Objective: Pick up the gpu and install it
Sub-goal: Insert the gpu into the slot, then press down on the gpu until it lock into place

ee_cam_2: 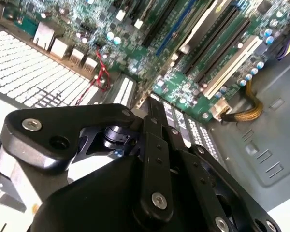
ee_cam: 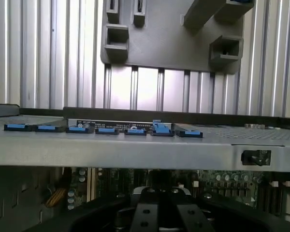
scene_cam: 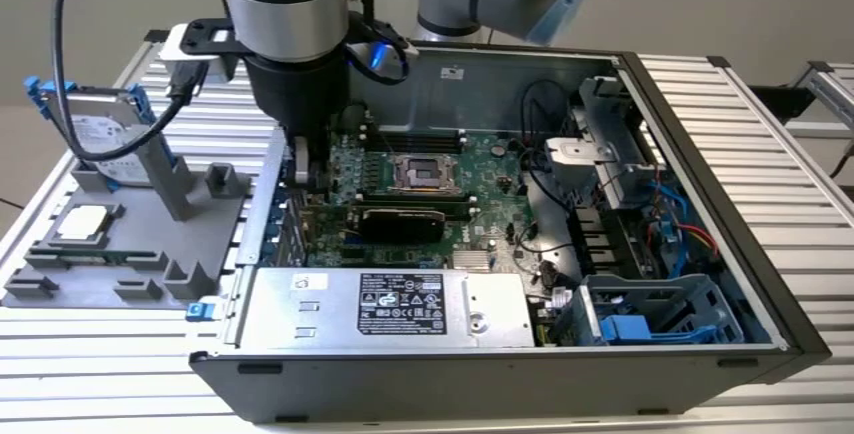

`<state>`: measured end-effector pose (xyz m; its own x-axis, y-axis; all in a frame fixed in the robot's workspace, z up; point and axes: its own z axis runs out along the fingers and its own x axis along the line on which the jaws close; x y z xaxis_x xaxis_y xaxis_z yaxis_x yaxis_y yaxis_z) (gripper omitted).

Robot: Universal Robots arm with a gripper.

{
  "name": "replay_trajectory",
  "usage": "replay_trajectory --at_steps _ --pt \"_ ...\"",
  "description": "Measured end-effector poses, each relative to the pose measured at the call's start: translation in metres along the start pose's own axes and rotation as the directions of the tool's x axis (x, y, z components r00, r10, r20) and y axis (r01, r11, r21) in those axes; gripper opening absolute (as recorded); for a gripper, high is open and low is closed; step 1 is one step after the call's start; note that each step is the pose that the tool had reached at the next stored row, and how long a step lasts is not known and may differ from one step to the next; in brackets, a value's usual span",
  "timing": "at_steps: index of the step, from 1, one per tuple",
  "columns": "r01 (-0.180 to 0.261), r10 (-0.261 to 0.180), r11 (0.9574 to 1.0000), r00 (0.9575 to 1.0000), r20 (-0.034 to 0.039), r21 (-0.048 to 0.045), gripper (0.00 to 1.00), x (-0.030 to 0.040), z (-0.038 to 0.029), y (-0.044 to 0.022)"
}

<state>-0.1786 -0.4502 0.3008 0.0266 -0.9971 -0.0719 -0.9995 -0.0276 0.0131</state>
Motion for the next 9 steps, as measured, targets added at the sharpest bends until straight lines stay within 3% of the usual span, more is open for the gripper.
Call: replay_trajectory --at_steps 9 --pt "0.0 0.0 1.0 1.0 0.0001 -0.0034 0.0 0.001 -0.0012 -0.0391"
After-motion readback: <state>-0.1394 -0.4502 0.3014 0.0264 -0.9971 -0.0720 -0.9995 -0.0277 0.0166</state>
